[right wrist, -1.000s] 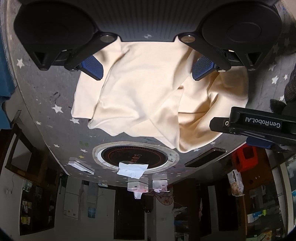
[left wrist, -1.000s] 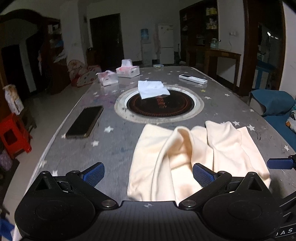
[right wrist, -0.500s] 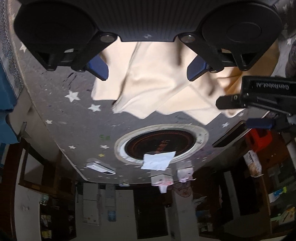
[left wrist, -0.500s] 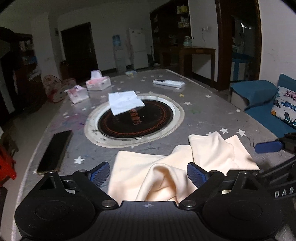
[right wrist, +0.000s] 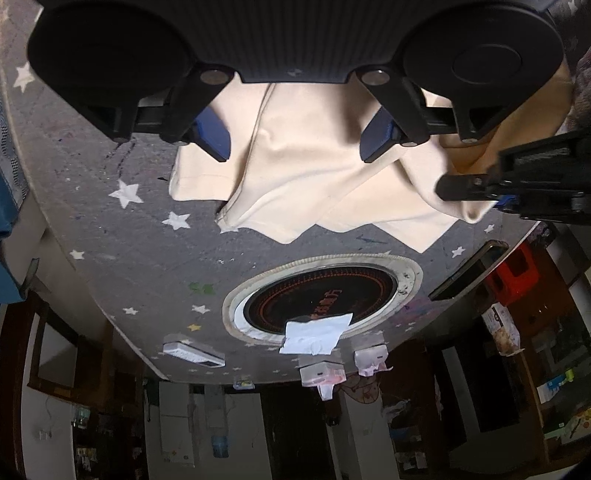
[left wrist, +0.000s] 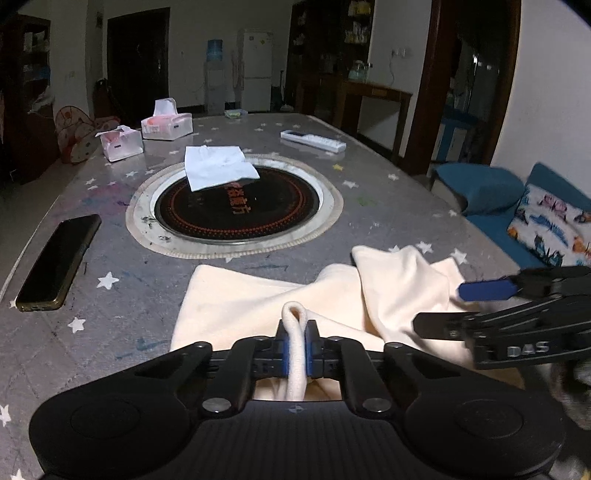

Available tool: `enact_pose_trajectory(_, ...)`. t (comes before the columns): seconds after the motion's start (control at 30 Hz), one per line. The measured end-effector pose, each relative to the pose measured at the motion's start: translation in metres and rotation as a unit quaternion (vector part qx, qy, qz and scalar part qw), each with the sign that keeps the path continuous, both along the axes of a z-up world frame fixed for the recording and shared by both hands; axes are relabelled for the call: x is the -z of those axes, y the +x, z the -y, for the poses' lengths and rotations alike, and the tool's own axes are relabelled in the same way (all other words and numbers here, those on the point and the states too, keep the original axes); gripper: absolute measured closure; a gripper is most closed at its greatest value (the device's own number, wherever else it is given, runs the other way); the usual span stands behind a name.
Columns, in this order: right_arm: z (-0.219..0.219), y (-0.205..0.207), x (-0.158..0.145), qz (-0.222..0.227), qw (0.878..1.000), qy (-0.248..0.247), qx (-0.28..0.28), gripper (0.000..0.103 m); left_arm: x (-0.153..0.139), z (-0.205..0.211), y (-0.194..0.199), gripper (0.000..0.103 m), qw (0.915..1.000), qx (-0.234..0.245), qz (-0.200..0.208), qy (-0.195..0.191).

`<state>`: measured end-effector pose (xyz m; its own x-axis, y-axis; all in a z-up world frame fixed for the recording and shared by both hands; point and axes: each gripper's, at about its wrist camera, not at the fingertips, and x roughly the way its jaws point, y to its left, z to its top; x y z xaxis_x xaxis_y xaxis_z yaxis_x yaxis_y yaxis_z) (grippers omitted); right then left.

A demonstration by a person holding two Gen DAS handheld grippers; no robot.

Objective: Fold clothes
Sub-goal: 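Grasp one shirt edge with the left gripper while the right gripper grasps another edge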

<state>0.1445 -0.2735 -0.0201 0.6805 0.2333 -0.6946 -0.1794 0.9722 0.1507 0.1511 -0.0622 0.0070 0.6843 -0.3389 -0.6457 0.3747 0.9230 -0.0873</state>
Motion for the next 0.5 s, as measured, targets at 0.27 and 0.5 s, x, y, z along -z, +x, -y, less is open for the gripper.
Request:
enact_pose_trajectory(0.27, -0.009, 0.012, -0.001, 0.003, 1.0, -0.013, -0.01, 0.035, -0.012, -0.027, -0.01, 0.097, 0.998, -0.048, 0.021, -0.033)
enact_pose_trajectory(0.5, -0.015, 0.023, 0.011, -0.013, 0.999, -0.033, -0.008, 0.04, -0.019, -0.06, -0.024, 0.097, 0.9924, -0.104, 0.045, -0.048)
